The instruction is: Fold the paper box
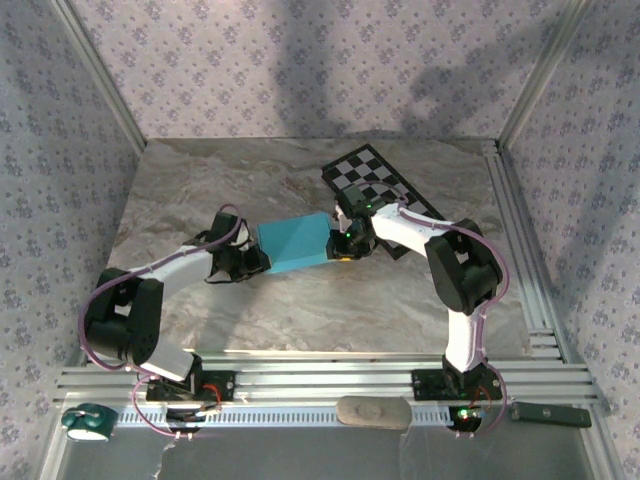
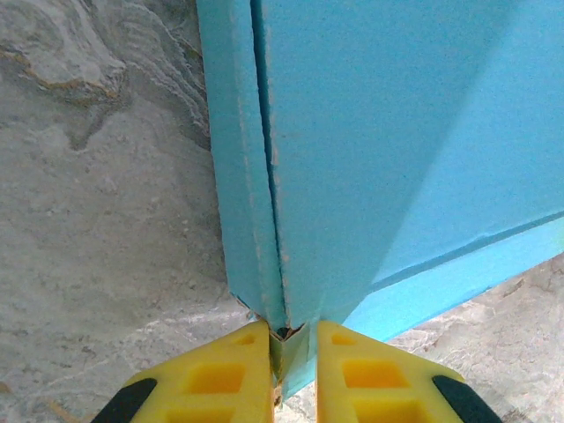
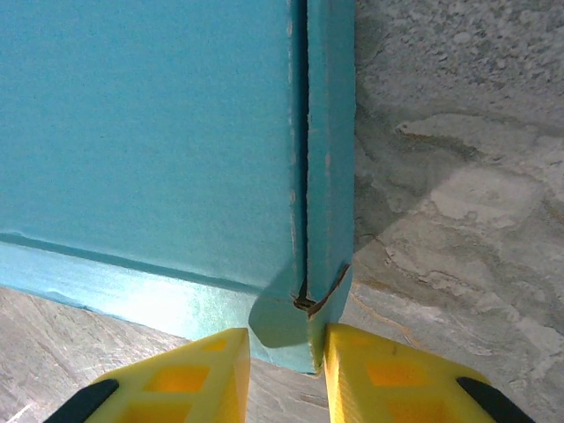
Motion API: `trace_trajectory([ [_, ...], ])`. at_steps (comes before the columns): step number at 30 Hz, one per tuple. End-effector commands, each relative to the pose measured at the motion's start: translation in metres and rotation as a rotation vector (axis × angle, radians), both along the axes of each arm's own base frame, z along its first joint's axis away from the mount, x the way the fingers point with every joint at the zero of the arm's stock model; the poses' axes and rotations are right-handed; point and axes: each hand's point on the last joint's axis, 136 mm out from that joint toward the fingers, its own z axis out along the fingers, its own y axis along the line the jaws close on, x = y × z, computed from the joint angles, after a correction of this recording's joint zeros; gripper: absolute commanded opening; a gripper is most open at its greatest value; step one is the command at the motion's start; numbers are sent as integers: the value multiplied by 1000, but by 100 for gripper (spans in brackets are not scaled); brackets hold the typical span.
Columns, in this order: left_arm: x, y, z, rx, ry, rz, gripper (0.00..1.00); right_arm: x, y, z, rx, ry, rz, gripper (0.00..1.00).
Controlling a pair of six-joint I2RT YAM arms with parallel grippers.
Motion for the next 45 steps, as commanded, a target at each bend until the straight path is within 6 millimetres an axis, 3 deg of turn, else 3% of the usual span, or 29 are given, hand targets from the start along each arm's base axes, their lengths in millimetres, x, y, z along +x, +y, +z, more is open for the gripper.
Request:
trace_trajectory([
  [1, 0, -2, 4, -17, -7, -11, 16, 0, 6, 4, 22, 11, 25, 30],
  [21, 1, 8, 0, 49, -30, -9, 12, -1, 4, -2, 23, 17, 15, 19],
  [36, 8, 8, 11, 60, -50, -13, 12, 1, 5, 9, 38, 9, 25, 17],
  [45, 10, 11, 7, 94, -53, -24, 11, 3, 0, 2, 24, 9, 28, 17],
])
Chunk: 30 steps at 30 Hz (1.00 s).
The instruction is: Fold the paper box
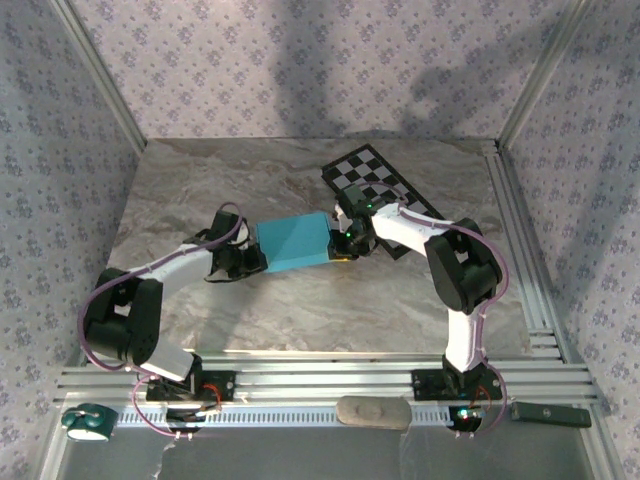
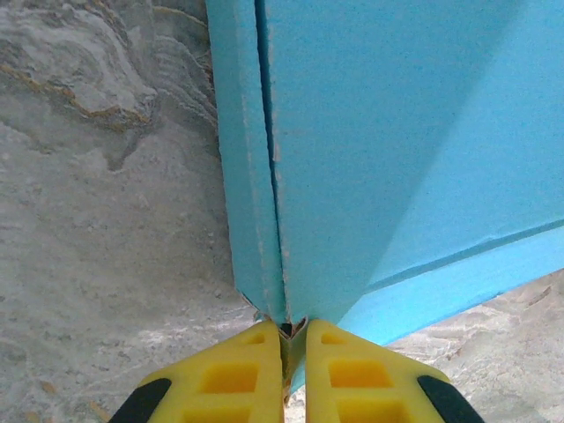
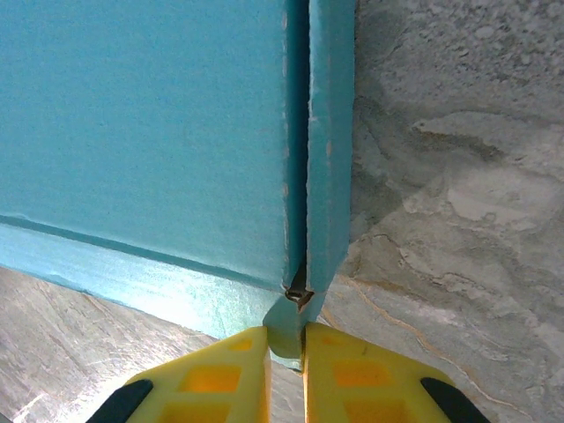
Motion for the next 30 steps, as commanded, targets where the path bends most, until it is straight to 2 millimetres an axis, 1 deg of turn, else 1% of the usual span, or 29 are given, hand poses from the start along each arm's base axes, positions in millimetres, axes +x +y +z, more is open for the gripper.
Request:
trace_trajectory([
  [1, 7, 4, 5, 39, -28, -14, 11, 3, 0, 1, -1, -4, 26, 17],
  [9, 10, 7, -6, 73, -51, -29, 9, 9, 0, -7, -9, -65, 71, 16],
  [15, 12, 7, -8, 93, -79, -45, 9, 10, 4, -16, -1, -99, 107, 14],
  [20, 13, 8, -9, 105, -70, -47, 9, 16, 6, -16, 15, -138, 112, 14],
  [25, 15, 9, -8, 116, -67, -44, 10, 21, 9, -9, 30, -169, 121, 14],
  [30, 18, 11, -4, 123, -76, -36, 15, 24, 8, -8, 33, -179, 126, 14],
])
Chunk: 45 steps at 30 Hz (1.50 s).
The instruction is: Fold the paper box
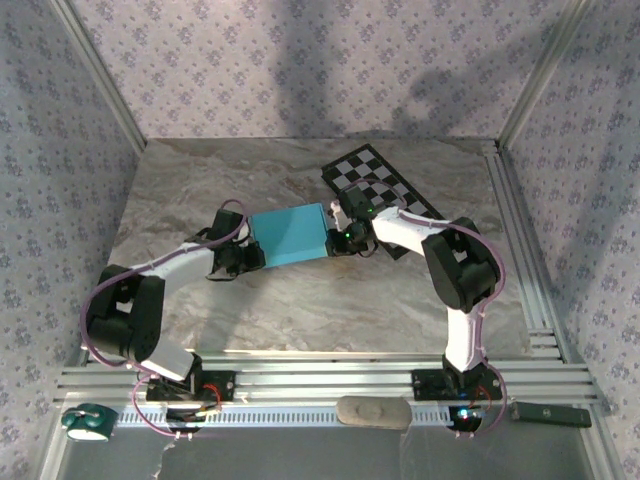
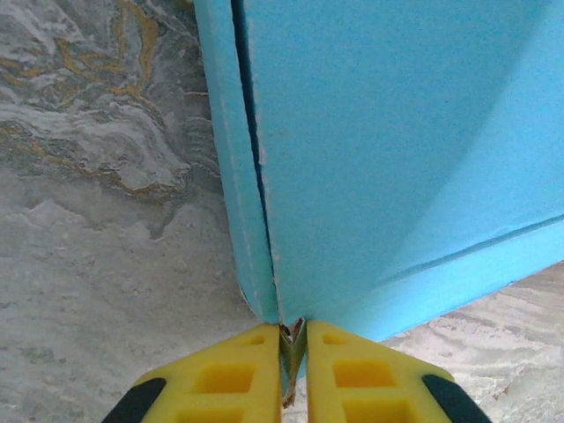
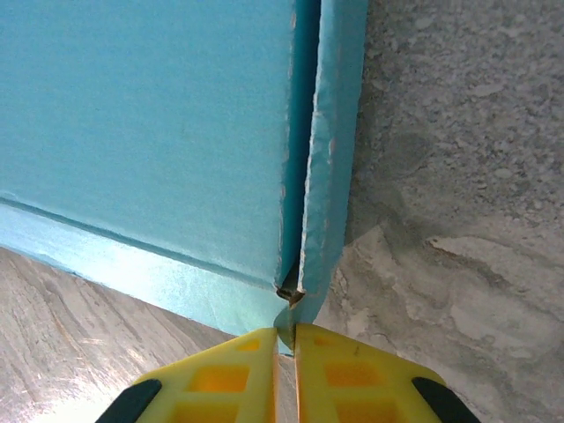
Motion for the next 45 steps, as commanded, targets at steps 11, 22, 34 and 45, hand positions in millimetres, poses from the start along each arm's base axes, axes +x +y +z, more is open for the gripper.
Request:
trace_trajectory([
  [11, 9, 10, 18, 48, -26, 24, 36, 12, -2, 2, 28, -65, 21, 16],
  [22, 32, 25, 43, 13, -65, 85, 48, 16, 2, 5, 63, -67, 7, 17],
  [34, 64, 31, 18, 137, 25, 75, 44, 19, 4, 4, 97, -53, 6, 17],
  [45, 49, 22, -5, 92, 62, 73, 43, 16, 6, 1, 95, -47, 9, 17],
])
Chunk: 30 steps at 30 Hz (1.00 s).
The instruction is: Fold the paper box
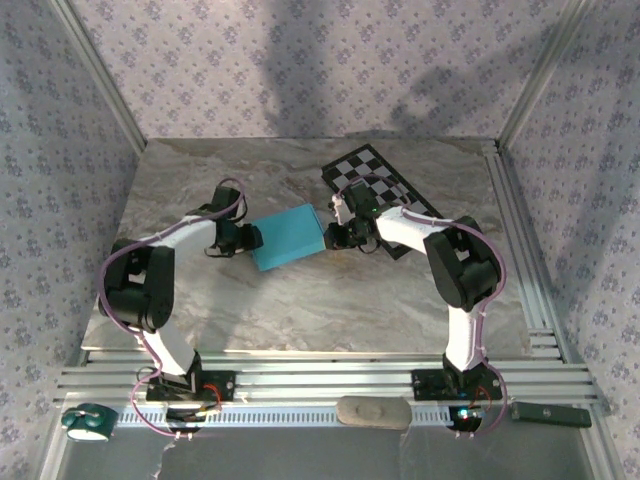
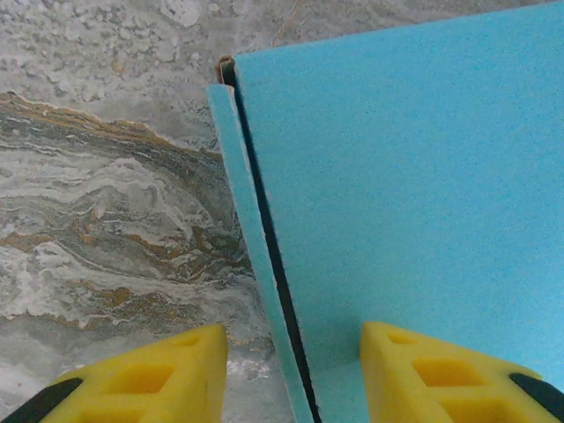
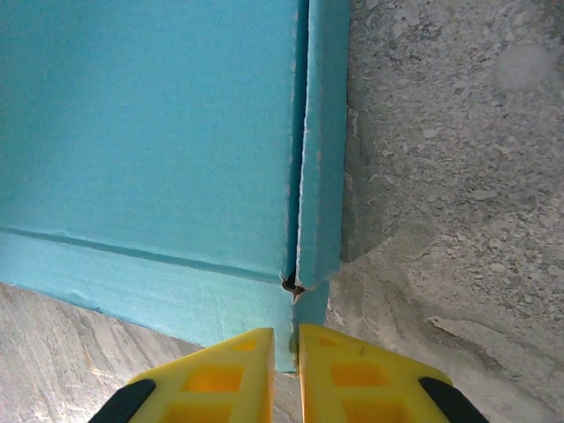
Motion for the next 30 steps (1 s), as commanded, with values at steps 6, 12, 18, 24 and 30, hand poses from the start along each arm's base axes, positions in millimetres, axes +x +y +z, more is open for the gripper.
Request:
trace_trajectory([
  [6, -3, -14, -9, -66, 12, 10, 38, -6, 1, -12, -2, 33, 2, 17],
  [12, -4, -15, -12, -72, 19, 19, 32, -6, 1, -12, -3, 25, 1, 17],
  [18, -5, -13, -15, -59, 35, 21, 31, -5, -2, -17, -7, 18, 1, 16],
  [24, -5, -12, -20, -51, 56, 16, 31, -3, -2, -20, 4, 5, 6, 15],
  [30, -4, -10, -23, -40, 66, 11, 30, 0, -2, -24, 11, -15, 17, 12],
])
